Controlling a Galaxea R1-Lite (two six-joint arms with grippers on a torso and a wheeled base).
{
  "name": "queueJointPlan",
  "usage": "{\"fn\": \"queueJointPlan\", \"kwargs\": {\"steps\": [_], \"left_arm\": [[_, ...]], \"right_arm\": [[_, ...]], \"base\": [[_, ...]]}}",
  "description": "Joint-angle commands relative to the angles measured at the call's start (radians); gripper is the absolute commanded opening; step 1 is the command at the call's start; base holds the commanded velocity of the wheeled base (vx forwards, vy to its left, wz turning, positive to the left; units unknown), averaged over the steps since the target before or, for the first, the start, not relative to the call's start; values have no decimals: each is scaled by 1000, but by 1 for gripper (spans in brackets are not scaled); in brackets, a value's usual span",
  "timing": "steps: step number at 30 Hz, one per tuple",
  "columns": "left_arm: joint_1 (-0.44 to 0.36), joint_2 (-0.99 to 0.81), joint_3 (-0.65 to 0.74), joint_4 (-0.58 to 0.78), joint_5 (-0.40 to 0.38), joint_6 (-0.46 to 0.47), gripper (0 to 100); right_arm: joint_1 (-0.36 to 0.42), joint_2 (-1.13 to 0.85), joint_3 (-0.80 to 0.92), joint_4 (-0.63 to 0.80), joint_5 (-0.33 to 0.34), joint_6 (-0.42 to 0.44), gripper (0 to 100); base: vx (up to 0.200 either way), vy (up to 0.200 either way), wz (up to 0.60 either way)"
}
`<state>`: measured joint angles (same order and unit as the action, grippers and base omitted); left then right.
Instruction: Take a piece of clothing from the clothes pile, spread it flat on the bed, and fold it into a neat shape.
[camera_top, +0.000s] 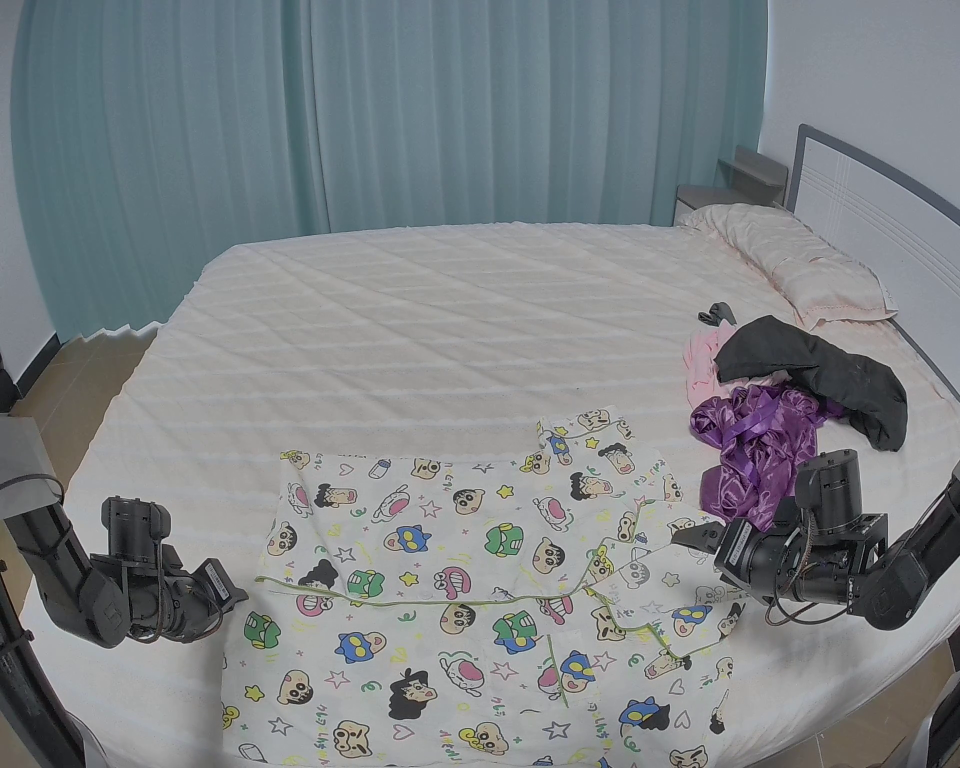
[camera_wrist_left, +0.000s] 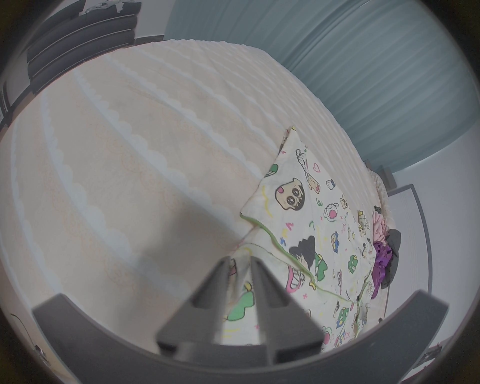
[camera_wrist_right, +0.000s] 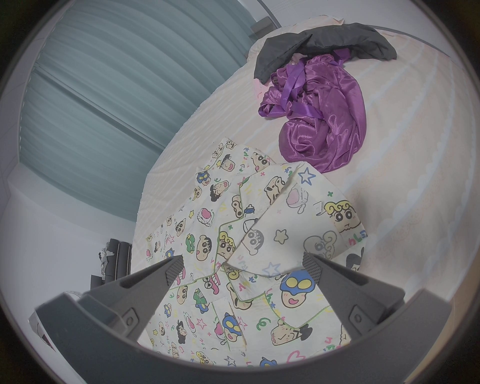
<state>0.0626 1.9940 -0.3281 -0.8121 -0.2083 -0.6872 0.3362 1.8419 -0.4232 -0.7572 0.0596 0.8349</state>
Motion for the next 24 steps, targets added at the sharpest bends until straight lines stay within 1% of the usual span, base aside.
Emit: {"fn": "queueJointPlan", "kwargs": {"steps": [1, 6, 11, 12, 13, 14, 15, 17, 18, 19, 24], "left_arm": [[31, 40, -29, 1, 1, -3, 100], [86, 42, -91, 4, -3, -43, 100], [91, 46, -141, 10, -17, -75, 100], [88, 52, -149, 10, -23, -77, 100], [80, 69, -163, 10, -46, -89, 100], [80, 69, -163, 10, -46, -89, 100], [66, 91, -190, 10, -80, -129, 100], [57, 123, -224, 11, -103, -183, 100], [57, 123, -224, 11, -103, -183, 100], [46, 135, -247, 11, -103, -212, 100], [0, 143, -244, 11, -75, -207, 100]], "right_arm": [[0, 3, 0, -1, 0, 0, 100], [0, 5, 0, -1, 0, 0, 100], [1, 7, 0, -1, 0, 0, 100], [1, 8, 0, -1, 0, 0, 100], [1, 8, 0, -1, 0, 0, 100], [1, 8, 0, -1, 0, 0, 100], [7, 8, 1, -1, 0, 0, 100], [11, 10, 1, -1, 0, 1, 100], [11, 10, 1, -1, 0, 1, 100], [12, 10, 4, -1, 0, 0, 100], [14, 11, 4, -2, -1, 0, 100]], "base": [[0, 0, 0], [0, 0, 0], [0, 0, 0], [0, 0, 0], [0, 0, 0], [0, 0, 0], [0, 0, 0], [0, 0, 0], [0, 0, 0], [0, 0, 0], [0, 0, 0]]}}
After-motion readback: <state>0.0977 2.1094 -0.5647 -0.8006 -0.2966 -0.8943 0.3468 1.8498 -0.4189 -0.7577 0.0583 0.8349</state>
